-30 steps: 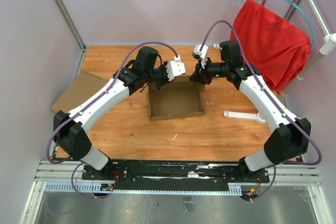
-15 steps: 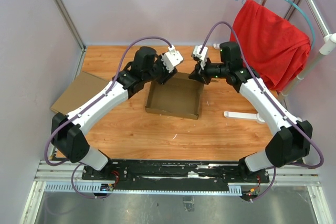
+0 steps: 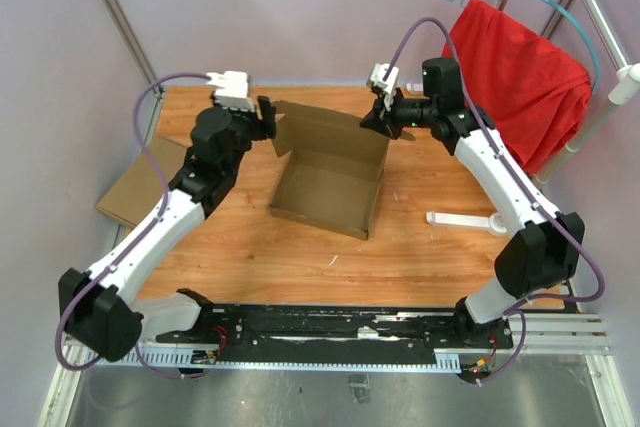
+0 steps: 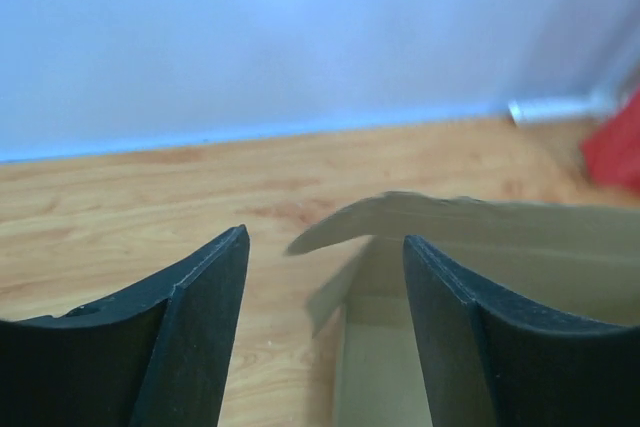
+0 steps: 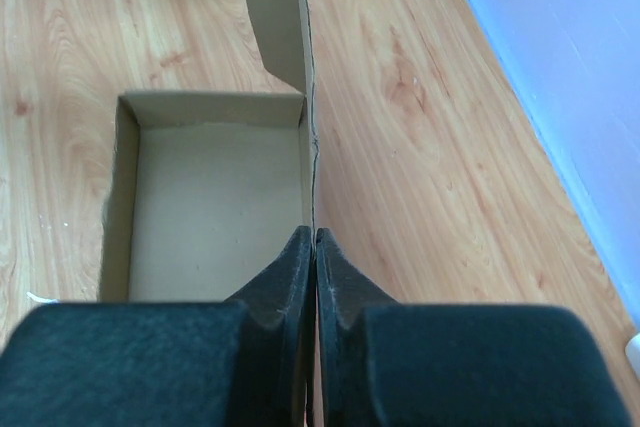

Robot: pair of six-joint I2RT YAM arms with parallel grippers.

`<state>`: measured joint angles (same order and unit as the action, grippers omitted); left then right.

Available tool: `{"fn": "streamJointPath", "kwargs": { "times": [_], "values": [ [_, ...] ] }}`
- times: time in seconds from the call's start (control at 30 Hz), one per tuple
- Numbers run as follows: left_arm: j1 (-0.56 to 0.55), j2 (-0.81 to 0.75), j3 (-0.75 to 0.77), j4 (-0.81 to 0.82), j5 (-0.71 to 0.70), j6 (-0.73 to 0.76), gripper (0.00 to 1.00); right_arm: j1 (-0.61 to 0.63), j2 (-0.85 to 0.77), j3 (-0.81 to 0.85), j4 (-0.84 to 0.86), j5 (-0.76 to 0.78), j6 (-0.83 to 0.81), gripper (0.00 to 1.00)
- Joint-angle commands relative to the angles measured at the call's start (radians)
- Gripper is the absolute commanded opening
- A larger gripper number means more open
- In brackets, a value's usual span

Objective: Fold the paper box

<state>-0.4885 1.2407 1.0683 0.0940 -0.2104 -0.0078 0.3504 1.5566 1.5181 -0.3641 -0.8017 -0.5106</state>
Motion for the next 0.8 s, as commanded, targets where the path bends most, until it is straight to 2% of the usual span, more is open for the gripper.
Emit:
{"fn": "streamJointPath", "kwargs": {
  "times": [0.0, 0.13, 0.27, 0.37, 0.43, 0.5, 0.63, 0.77],
  "values": [
    [0.038, -0.124, -0.09, 0.225, -0.18, -0.129, 0.7, -0.046, 0.04, 0.047, -0.074, -0.015, 0.006, 0.01],
    [0.04, -0.159, -0.102, 0.219, -0.211, -0.141, 0.71, -0.051, 0.052, 0.037, -0.077, -0.014, 0.0, 0.01],
    [0.061, -0.156, -0.148, 0.233, -0.345, -0.165, 0.71, -0.059, 0.05, 0.021, -0.056, -0.019, -0.011, 0.01],
    [0.149, -0.098, -0.186, 0.197, -0.372, -0.301, 0.65, -0.077, 0.054, 0.032, -0.053, -0.039, -0.028, 0.01],
    [0.23, -0.058, -0.212, 0.171, -0.325, -0.397, 0.58, -0.097, 0.065, 0.054, -0.054, -0.059, -0.014, 0.01],
    [0.277, -0.028, -0.25, 0.222, -0.268, -0.428, 0.54, -0.116, 0.075, 0.072, -0.055, -0.09, 0.004, 0.01],
    [0.284, 0.037, -0.296, 0.368, -0.153, -0.441, 0.51, -0.133, 0.088, 0.087, -0.054, -0.116, 0.015, 0.01],
    [0.284, 0.163, -0.235, 0.401, -0.01, -0.465, 0.45, -0.14, 0.109, 0.112, -0.062, -0.139, 0.038, 0.01]
  ]
}}
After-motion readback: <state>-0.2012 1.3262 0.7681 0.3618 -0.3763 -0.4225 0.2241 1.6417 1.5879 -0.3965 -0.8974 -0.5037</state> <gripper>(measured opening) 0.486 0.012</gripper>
